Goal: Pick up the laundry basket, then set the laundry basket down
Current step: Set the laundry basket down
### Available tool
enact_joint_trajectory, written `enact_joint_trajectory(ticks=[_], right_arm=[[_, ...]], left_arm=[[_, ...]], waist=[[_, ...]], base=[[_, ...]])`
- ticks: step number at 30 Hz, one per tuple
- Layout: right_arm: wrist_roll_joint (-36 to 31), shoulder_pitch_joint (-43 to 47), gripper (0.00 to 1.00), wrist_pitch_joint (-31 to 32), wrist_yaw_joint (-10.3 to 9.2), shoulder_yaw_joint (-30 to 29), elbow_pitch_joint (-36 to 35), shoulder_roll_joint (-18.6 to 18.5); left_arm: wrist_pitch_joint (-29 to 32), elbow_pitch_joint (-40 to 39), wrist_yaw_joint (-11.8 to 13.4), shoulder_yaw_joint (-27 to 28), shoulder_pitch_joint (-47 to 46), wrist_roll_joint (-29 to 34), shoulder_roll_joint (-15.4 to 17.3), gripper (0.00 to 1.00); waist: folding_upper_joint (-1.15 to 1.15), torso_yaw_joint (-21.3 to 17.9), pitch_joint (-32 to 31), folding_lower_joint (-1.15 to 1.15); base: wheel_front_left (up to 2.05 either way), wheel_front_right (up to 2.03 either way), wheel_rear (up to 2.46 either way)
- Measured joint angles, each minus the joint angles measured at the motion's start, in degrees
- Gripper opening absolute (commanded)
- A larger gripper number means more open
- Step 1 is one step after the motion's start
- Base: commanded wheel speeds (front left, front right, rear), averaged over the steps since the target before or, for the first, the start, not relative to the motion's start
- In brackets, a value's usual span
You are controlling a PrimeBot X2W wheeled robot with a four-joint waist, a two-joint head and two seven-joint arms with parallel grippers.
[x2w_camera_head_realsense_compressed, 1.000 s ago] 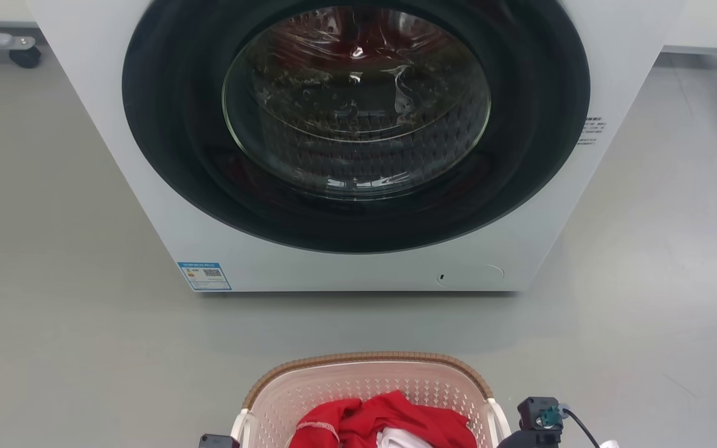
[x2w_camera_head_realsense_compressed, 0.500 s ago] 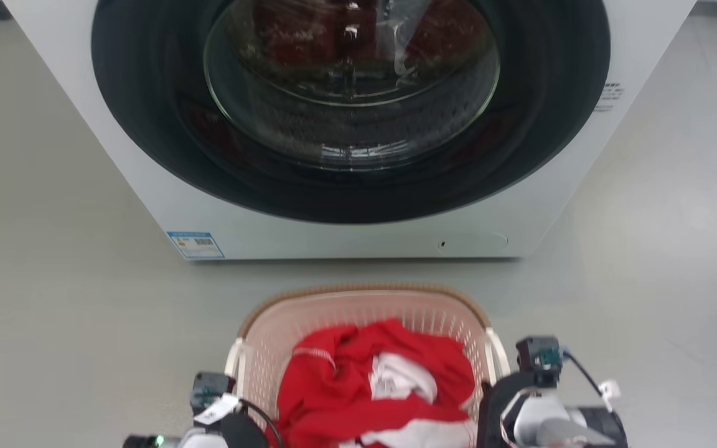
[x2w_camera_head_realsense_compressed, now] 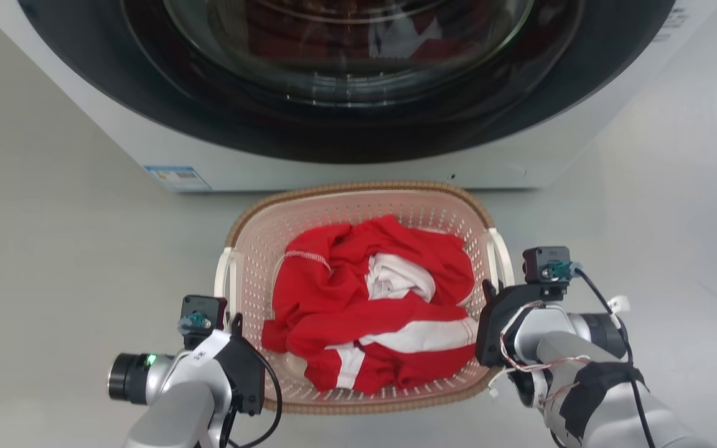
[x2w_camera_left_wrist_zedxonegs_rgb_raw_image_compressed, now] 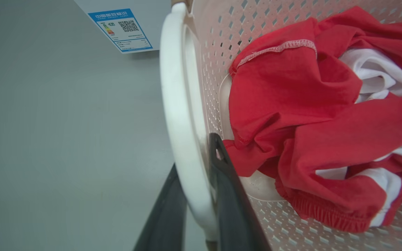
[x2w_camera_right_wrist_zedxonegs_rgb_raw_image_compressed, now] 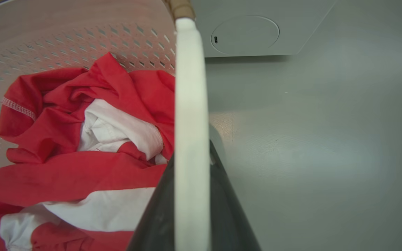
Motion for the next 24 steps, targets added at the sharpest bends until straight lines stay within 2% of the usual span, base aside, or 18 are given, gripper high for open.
enact_joint_trajectory(ticks=[24], right_arm=[[-3.5, -13.2, 0.0, -5.1, 0.25, -0.7, 5.0, -0.6]], left_arm=[[-3.4, -1.4, 1.1, 0.6, -12.9, 0.9, -0.6, 0.0]], waist=[[0.0, 1.5, 20.3, 0.0]], base=[[0.0, 0.0, 0.0]])
